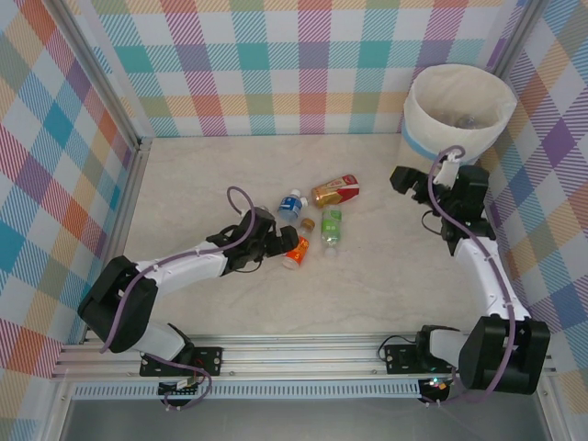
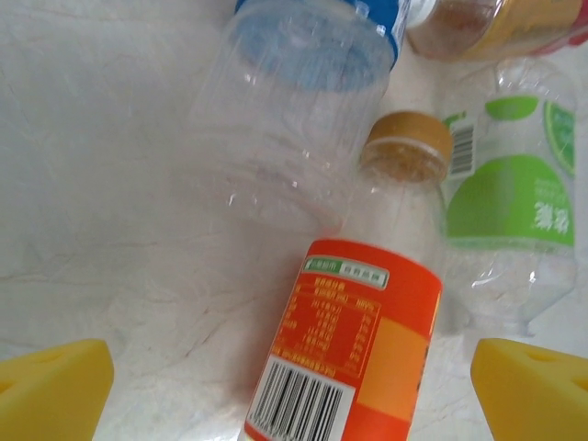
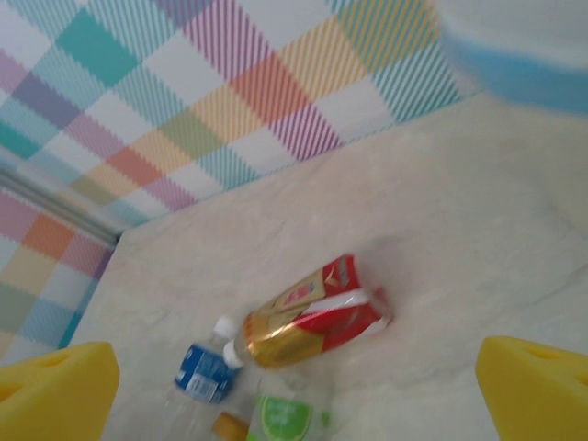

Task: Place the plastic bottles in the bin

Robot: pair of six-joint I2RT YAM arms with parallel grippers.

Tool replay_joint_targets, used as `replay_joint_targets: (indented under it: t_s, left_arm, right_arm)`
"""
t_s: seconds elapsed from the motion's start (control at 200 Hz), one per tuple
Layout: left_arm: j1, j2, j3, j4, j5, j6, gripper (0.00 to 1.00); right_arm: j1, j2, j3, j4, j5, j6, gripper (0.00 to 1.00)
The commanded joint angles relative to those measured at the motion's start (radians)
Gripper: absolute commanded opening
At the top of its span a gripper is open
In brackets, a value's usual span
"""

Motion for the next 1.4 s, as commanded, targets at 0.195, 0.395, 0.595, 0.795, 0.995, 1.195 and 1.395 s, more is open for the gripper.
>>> replay_joint_targets:
  t_s: [0.195,0.395,0.595,0.795,0.995,1.195,1.395]
  left_arm:
    - [-0.07,0.055,0.079,-0.149,-0.003,0.174,1.0]
    - [-0.083,0.176,0.169,-0.159,-0.027,0.241,0.99]
    - [-0.168,0.22,0.165,-0.146,-0.036,0.322,0.95]
    - [-0.2,0.281,0.2,-0.171,-0.089,0.34,0.8]
    - [-0.203,0.271,0.178,-0.157,-0.044,0.338,0.6]
    - [-0.203,0.225,0.144,-0.122,-0.015,0.338,0.53]
    - [-0.203,0.109,0.085,-0.022,0.041,0.36,0.43]
  right_arm:
    - [0.073,-0.073,-0.103,0.092,-0.062,0.043,1.0]
    - [0.078,-0.067,-0.106,0.128,-0.032,0.069,1.0]
    - [0.079,-0.073,-0.097,0.104,-0.014,0.053,1.0]
    - [0.08,-0.054,-0.119,0.122,-0.003,0.058,1.0]
    - [0.081,-0.034,-0.094,0.081,-0.019,0.038,1.0]
    - [0.085,-0.003,-0.095,0.066,-0.041,0.034,1.0]
    - [0.093,0.023,-0.093,0.093,-0.101,0.057,1.0]
